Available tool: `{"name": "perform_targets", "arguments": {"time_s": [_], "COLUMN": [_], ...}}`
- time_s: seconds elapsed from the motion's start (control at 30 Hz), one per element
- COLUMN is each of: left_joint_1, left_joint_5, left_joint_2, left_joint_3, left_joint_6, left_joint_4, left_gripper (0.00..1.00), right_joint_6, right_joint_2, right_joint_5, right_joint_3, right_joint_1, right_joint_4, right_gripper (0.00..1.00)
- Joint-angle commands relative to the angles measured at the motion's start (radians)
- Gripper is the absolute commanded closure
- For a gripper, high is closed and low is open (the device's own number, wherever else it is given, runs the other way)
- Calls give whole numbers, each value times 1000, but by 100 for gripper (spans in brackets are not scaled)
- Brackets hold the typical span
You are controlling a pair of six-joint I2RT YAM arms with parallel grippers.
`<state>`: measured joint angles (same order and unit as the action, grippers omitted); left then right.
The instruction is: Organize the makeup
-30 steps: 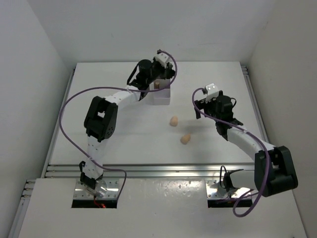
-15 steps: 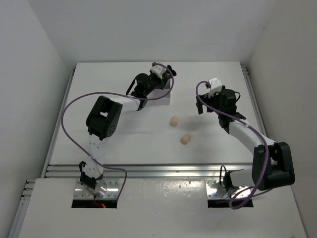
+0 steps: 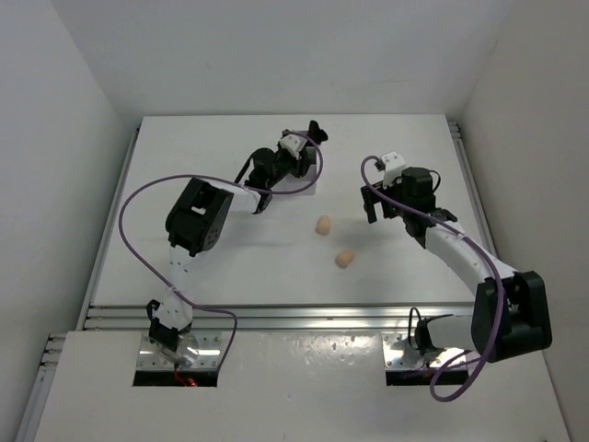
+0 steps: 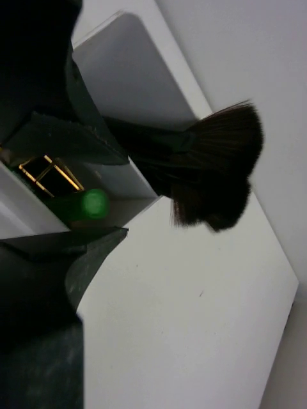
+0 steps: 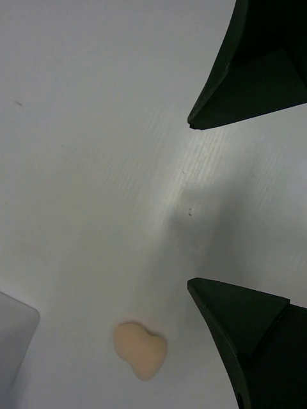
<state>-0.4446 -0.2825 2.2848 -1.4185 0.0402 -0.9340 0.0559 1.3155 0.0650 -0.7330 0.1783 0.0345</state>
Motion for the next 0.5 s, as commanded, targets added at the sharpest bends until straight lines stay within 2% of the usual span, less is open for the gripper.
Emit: {"name": "perform_targets", "arguments": {"time_s": [0.0, 0.1, 0.23, 0.3, 0.4, 0.47], "left_joint_1": [18, 29, 47, 47, 67, 82], "left_joint_5": [-30, -40, -40, -40, -30, -20], "left_joint_2": [-96, -136, -218, -284, -381, -428], "left_joint_3": [21, 21, 21, 12, -3, -37], "left_joint_6": [-29, -60, -82, -114, -170, -197], "left_joint_4": [-68, -14, 81, 196, 413, 545], "left_gripper": [49, 41, 38, 38, 35, 33], "right_joint_6": [-2, 40, 90, 108, 70, 0], "right_joint_2": [-44, -50, -76, -81, -59, -47], "right_joint_5": [-64, -36, 224, 356, 397, 366], "right_joint_3": [-74, -117, -120, -77, -37, -34], "right_joint_1": [47, 90, 105, 104, 107, 105], "right_joint_4": [-185, -361, -493, -496, -461, -437], "right_gripper": [0, 0, 3, 3, 5, 8]}}
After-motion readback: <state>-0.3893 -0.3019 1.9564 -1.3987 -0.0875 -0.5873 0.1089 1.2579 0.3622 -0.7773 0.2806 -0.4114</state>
